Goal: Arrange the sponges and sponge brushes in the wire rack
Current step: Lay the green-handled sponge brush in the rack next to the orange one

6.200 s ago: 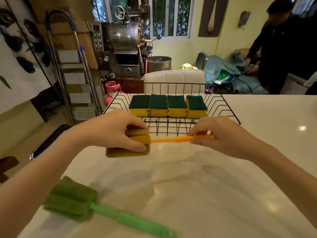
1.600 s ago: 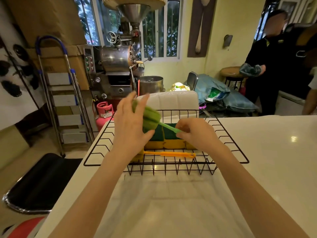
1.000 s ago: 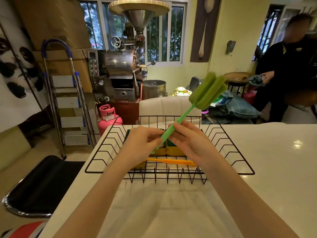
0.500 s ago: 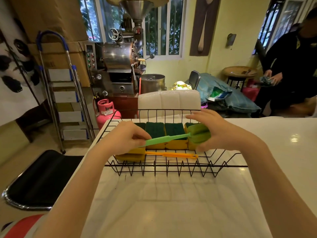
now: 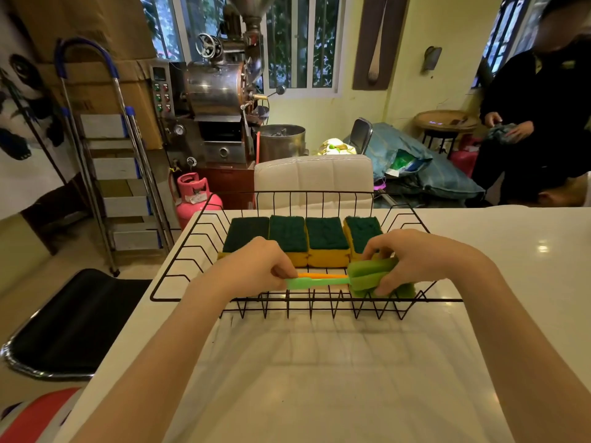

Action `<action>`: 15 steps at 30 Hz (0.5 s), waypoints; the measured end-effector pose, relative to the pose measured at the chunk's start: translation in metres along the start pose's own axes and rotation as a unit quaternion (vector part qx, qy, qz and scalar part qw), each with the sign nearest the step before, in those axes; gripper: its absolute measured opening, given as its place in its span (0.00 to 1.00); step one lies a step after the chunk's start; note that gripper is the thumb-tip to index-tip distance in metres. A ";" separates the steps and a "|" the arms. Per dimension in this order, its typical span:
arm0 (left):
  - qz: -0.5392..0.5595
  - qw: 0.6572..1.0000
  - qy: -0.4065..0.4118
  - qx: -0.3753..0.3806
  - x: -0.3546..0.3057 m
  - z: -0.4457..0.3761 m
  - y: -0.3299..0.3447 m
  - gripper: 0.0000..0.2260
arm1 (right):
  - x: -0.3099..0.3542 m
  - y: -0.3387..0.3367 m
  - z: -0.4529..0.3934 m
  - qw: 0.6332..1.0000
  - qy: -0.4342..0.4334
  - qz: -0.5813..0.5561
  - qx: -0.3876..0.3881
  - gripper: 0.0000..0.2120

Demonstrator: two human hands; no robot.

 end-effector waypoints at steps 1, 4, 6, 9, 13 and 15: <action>0.001 1.000 0.001 0.002 -0.001 -0.001 0.001 0.14 | 0.000 0.002 0.000 1.000 0.004 0.005 0.005 0.24; 0.028 1.000 0.002 0.013 0.003 -0.001 0.002 0.14 | 0.002 0.006 -0.003 1.000 0.002 -0.006 0.016 0.22; 0.051 0.998 0.004 0.024 0.004 -0.001 0.003 0.15 | 0.005 0.009 -0.006 1.000 -0.009 -0.015 0.023 0.19; 0.068 0.997 0.005 0.038 0.007 -0.002 0.006 0.15 | 0.007 0.012 -0.010 0.999 -0.020 -0.016 0.025 0.16; 0.084 0.995 0.010 0.053 0.008 -0.004 0.009 0.13 | 0.007 0.019 -0.017 0.999 -0.023 -0.019 0.042 0.13; 0.079 0.995 0.009 0.062 0.008 -0.005 0.011 0.12 | 0.006 0.021 -0.019 0.998 -0.018 -0.021 0.048 0.15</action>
Point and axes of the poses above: each hand's wrist, its own z-axis away from the middle knuckle, its own y-axis out of the palm, x = y × z, the point moved 8 cm from there along -z, towards the middle knuckle, and after that the axes turned 9 degrees about x, right-handed, at the moved point
